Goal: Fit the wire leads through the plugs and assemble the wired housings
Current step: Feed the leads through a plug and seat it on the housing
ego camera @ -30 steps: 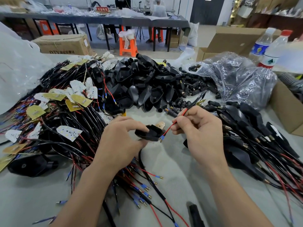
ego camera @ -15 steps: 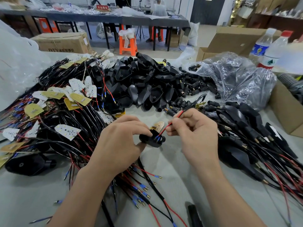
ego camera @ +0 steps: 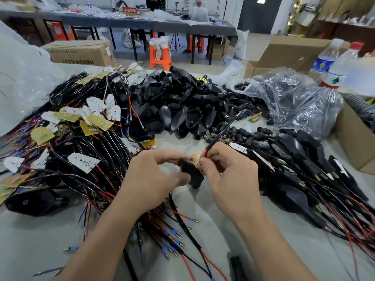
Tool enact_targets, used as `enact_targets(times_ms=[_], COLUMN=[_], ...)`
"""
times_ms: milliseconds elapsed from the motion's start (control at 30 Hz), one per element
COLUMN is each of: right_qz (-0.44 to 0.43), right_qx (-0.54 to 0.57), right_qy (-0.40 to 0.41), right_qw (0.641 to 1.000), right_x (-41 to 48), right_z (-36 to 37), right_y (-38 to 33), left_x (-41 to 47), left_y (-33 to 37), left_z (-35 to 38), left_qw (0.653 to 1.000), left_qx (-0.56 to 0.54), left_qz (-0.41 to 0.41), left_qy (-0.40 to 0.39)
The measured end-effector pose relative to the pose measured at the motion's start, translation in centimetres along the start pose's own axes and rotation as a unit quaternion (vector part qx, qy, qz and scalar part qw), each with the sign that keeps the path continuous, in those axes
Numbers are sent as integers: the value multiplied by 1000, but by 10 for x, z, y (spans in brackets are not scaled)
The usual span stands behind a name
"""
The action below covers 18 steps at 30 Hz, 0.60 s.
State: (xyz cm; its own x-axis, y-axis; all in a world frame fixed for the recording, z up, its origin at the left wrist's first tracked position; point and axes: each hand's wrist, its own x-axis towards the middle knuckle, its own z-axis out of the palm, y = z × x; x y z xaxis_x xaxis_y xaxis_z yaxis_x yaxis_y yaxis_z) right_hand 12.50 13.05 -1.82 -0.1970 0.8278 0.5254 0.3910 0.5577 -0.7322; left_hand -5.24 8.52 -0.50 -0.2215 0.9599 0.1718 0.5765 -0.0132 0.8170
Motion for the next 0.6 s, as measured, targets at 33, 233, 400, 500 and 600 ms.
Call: enact_targets(times_ms=[33,233,400,500,600], right_qz=[7,65,161,240,228], right_qx=[11,73,230,391,354], right_qy=[-1,-2,-21,-35,-56], right_qw=[1000,995,960,888,905], right_x=[1,5,6,5,3], right_z=[-1,-7,-5,-5,-2], right_y=[0,-3,-6,-11,-12], left_x=[0,2,2,5,5], left_y=[1,9,11,10,11], left_z=[4,18,26,26,27], left_qw=[999,954,897,861,862], left_qx=[-40,-292,-418,-477,-467], left_qz=[-20,-48,-97,-143,-184], left_qy=[-2,-49,-109,-100,-67])
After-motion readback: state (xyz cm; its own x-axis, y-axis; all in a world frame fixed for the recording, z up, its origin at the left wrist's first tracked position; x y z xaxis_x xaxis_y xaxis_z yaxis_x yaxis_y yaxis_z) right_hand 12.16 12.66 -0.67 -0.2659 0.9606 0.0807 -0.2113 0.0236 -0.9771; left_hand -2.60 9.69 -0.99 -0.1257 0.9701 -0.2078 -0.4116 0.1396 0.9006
